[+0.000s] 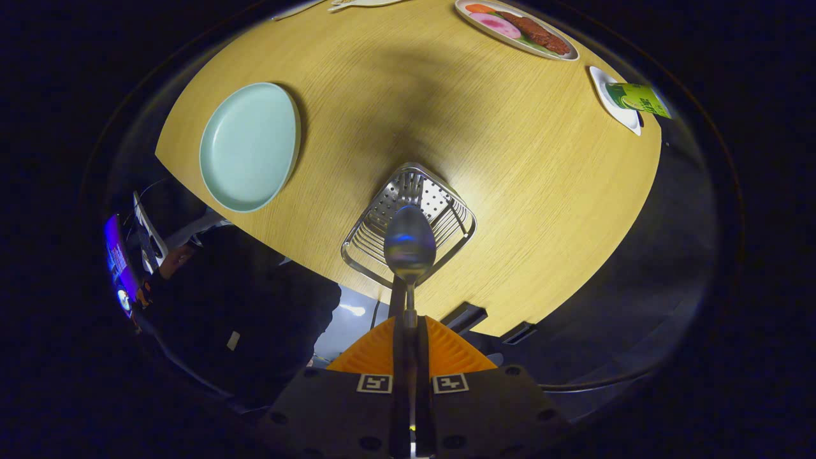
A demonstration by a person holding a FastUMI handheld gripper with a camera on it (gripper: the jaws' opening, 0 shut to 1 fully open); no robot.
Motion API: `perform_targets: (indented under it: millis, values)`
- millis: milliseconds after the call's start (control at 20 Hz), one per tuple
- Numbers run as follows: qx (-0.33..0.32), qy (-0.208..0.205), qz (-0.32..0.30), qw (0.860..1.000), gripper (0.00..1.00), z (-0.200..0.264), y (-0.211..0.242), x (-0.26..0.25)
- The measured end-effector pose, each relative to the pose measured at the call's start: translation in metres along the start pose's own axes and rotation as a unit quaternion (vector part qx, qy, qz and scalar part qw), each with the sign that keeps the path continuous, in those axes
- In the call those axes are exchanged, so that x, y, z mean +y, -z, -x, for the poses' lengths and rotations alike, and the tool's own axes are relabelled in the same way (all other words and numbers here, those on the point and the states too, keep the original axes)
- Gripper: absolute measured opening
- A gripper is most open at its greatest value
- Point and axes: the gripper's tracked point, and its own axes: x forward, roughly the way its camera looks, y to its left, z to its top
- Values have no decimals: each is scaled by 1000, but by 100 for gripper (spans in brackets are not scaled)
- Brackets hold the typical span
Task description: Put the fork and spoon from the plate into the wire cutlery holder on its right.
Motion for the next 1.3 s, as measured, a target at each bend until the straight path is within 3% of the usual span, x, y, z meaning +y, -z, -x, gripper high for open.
perform_targets:
  millis: [400, 500, 550, 650, 850, 1050, 1100, 1200, 1300]
  values:
    - [11, 3, -6, 1000, 15, -3, -11, -2]
    - [-1, 2, -4, 1000, 27, -3, -11, -3]
    - [-10, 1, -5, 1000, 41, -1, -10, -4]
    - [-42, 0, -12, 999, 55, 4, -12, -8]
    - [-128, -20, -33, 991, 68, 16, -11, -6]
    - [-251, -29, -61, 966, 85, 37, -11, 4]
    - [-288, -30, -66, 955, 86, 48, -13, 7]
    - [-355, -19, -84, 931, 97, 73, -14, 13]
    - [-418, -8, -98, 903, 99, 98, -14, 22]
